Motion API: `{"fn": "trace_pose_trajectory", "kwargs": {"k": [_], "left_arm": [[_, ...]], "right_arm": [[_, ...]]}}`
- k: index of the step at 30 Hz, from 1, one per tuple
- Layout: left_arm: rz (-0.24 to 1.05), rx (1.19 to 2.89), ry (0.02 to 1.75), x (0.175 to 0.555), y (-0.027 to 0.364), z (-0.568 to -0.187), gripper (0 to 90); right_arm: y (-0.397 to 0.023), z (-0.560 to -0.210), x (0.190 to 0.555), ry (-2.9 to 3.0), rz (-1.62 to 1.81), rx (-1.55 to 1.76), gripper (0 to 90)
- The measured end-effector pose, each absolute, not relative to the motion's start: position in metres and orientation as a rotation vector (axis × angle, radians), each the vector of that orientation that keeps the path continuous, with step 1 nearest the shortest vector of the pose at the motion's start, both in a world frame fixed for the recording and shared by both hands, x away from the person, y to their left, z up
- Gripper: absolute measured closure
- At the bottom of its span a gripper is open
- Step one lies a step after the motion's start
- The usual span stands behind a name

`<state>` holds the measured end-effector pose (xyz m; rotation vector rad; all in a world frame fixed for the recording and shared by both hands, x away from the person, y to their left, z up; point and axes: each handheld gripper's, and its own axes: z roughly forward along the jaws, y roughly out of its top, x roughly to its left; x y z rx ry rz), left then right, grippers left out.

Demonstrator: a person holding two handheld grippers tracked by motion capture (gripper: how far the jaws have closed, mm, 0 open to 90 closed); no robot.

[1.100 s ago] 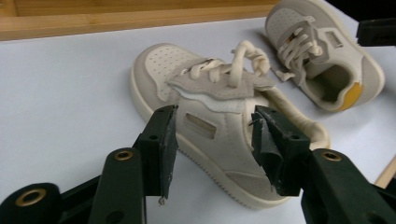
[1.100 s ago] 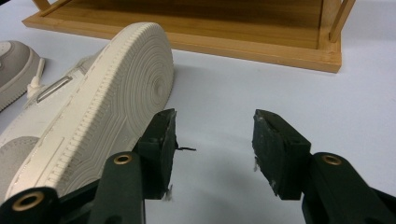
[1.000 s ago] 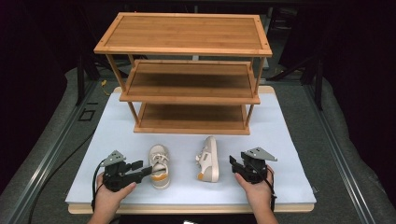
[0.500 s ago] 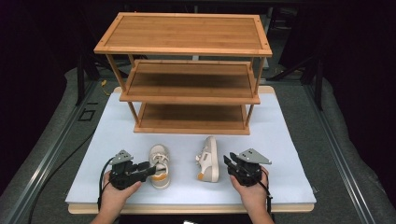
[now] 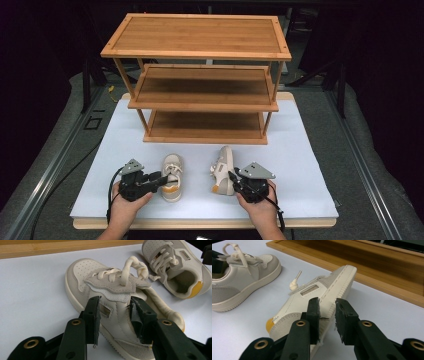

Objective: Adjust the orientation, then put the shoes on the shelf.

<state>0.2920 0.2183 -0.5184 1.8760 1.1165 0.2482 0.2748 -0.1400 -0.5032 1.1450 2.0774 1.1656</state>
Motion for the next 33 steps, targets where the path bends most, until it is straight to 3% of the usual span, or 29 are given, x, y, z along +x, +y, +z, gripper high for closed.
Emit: {"fn": "trace_pose_trajectory", "kwargs": {"k": [24, 29, 33], "left_arm": [[0.244, 1.883, 1.104, 0.292, 0.219, -0.519, 59.9], [0.242, 1.876, 1.104, 0.292, 0.22, -0.519, 59.7], [0.238, 1.873, 1.104, 0.292, 0.22, -0.519, 59.4]], "right_arm": [[-0.189, -0.524, 0.289, 2.019, 1.093, 1.543, 73.3], [-0.195, -0.532, 0.295, 2.049, 1.055, 1.583, 67.6], [-0.199, -0.519, 0.284, 1.875, 1.143, 1.595, 59.2]]}}
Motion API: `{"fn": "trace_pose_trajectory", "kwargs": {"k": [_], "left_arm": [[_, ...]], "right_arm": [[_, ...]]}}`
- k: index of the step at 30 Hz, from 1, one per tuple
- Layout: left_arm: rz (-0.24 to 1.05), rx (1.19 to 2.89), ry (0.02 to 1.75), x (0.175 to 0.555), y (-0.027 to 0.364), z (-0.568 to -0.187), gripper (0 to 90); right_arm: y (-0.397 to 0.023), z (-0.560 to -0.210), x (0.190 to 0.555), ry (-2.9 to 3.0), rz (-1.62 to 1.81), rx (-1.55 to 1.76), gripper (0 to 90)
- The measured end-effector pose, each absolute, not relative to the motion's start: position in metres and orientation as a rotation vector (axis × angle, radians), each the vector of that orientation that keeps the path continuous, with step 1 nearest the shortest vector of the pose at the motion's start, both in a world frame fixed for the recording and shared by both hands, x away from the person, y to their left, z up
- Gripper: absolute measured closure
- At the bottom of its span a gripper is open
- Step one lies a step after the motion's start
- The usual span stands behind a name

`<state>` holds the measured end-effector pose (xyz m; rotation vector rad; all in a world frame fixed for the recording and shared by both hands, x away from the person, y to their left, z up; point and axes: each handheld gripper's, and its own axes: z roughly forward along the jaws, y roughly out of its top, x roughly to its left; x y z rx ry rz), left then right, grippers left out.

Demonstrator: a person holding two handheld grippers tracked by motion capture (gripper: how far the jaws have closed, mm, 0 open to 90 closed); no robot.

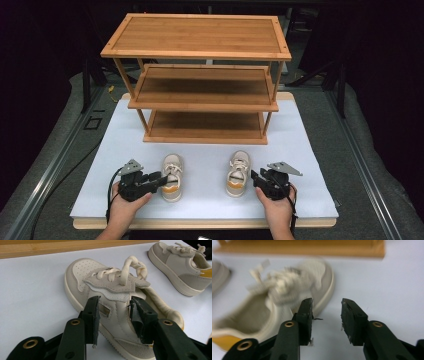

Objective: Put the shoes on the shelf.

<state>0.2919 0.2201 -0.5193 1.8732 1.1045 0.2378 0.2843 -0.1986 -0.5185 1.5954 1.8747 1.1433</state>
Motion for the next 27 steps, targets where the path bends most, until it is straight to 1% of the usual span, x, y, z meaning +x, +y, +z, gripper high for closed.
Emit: {"fn": "trace_pose_trajectory", "kwargs": {"k": [1, 4, 6, 10, 12, 20, 25, 27], "left_arm": [[0.237, 1.872, 1.106, 0.292, 0.22, -0.519, 59.4], [0.238, 1.872, 1.107, 0.292, 0.22, -0.519, 59.4], [0.237, 1.869, 1.107, 0.292, 0.22, -0.52, 59.5], [0.235, 1.869, 1.107, 0.292, 0.22, -0.52, 59.6], [0.235, 1.868, 1.107, 0.292, 0.22, -0.52, 59.8], [0.237, 1.856, 1.127, 0.292, 0.218, -0.519, 60.6], [0.232, 1.848, 1.136, 0.297, 0.213, -0.519, 61.5], [0.227, 1.844, 1.139, 0.299, 0.209, -0.52, 61.9]], "right_arm": [[-0.199, -0.519, 0.284, 1.875, 1.143, 1.595, 59.2], [-0.195, -0.506, 0.275, 1.816, 1.284, 1.521, 54.5], [-0.188, -0.506, 0.275, 1.854, 1.337, 1.502, 51.4], [-0.18, -0.511, 0.277, 1.907, 1.319, 1.515, 50.6], [-0.177, -0.513, 0.279, 1.924, 1.261, 1.534, 50.6], [-0.175, -0.526, 0.289, 1.965, 1.259, 1.609, 50.6], [-0.173, -0.527, 0.294, 1.971, 1.278, 1.623, 55.9], [-0.169, -0.527, 0.295, 1.984, 1.277, 1.614, 56.3]]}}
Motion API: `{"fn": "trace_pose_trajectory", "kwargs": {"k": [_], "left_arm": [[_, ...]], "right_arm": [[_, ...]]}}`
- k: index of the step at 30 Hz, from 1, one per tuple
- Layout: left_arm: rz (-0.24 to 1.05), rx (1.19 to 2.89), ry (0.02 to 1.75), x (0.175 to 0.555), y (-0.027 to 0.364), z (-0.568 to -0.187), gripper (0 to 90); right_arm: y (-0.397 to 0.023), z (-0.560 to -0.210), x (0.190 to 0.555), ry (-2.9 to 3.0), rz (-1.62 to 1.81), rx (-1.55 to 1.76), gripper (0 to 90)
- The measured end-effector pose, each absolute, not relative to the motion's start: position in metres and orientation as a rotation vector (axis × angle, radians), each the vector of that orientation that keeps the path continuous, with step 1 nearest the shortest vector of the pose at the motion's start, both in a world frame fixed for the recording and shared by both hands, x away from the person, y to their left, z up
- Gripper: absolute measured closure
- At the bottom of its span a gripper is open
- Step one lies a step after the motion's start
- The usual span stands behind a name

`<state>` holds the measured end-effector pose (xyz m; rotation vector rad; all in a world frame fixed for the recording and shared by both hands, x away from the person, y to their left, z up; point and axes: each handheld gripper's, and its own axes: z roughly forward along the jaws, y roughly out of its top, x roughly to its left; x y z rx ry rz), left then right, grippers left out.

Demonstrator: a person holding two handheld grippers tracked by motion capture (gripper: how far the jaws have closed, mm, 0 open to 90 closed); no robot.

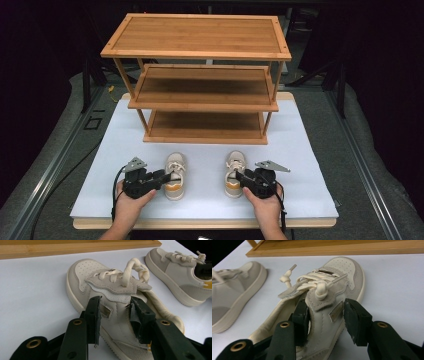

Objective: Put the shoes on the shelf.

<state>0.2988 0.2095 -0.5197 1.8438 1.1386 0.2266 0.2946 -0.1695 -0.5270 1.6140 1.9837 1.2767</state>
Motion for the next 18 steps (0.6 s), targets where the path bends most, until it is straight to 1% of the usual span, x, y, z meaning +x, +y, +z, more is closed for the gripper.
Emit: {"fn": "trace_pose_trajectory", "kwargs": {"k": [3, 11, 18], "left_arm": [[0.241, 1.85, 1.13, 0.302, 0.201, -0.52, 62.0], [0.201, 1.86, 1.107, 0.311, 0.182, -0.52, 62.2], [0.181, 1.865, 1.086, 0.316, 0.168, -0.52, 62.3]], "right_arm": [[-0.165, -0.527, 0.295, 1.996, 1.293, 1.611, 56.4], [-0.139, -0.528, 0.298, 2.07, 1.322, 1.563, 56.4], [-0.131, -0.528, 0.3, 2.075, 1.338, 1.564, 56.4]]}}
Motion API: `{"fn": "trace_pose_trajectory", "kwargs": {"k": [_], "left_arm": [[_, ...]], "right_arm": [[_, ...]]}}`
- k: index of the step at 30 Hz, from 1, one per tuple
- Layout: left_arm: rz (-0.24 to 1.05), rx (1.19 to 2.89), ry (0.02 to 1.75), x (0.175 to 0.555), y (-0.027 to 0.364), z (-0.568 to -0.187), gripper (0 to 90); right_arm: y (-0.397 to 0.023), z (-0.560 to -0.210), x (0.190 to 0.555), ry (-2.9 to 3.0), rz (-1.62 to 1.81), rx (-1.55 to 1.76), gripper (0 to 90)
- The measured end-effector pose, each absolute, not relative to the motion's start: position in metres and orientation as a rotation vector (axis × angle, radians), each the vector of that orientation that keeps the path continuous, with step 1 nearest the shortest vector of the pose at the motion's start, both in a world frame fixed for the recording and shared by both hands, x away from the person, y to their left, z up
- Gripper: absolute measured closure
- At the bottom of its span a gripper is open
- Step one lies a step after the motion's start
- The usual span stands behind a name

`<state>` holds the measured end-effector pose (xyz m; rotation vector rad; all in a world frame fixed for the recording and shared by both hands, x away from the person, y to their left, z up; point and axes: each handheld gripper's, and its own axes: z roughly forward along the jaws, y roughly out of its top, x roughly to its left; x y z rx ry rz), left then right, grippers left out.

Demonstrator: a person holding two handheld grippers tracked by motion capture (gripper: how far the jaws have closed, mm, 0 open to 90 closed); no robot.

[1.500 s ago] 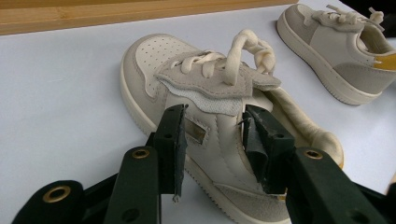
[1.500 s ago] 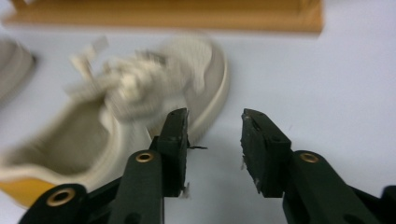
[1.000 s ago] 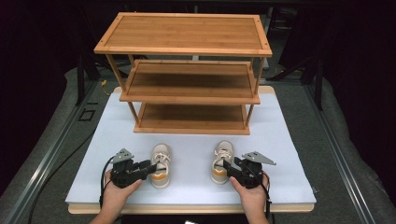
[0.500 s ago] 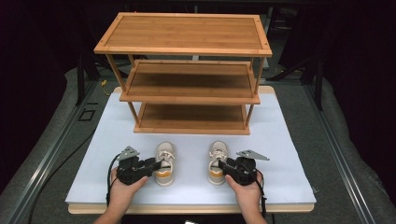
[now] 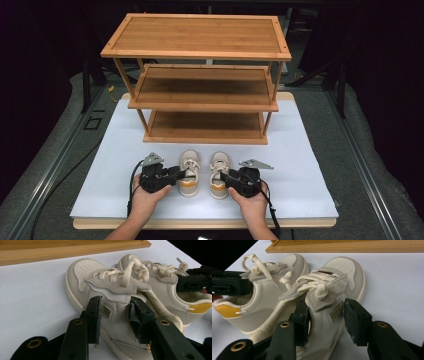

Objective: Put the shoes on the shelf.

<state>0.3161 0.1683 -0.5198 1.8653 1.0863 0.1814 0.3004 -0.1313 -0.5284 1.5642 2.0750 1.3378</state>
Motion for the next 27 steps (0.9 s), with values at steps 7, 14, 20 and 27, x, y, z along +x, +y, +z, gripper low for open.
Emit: {"fn": "trace_pose_trajectory", "kwargs": {"k": [7, 14, 20, 27], "left_arm": [[0.17, 1.865, 1.083, 0.318, 0.161, -0.52, 62.5], [0.12, 1.86, 1.073, 0.322, 0.152, -0.521, 63.0], [0.11, 1.849, 1.066, 0.326, 0.151, -0.522, 63.2], [0.129, 1.851, 1.071, 0.325, 0.152, -0.521, 62.2]], "right_arm": [[-0.127, -0.529, 0.302, 2.077, 1.345, 1.563, 56.4], [-0.118, -0.531, 0.307, 2.039, 1.367, 1.588, 56.4], [-0.115, -0.531, 0.306, 2.005, 1.345, 1.596, 56.5], [-0.115, -0.531, 0.304, 1.998, 1.342, 1.586, 55.1]]}}
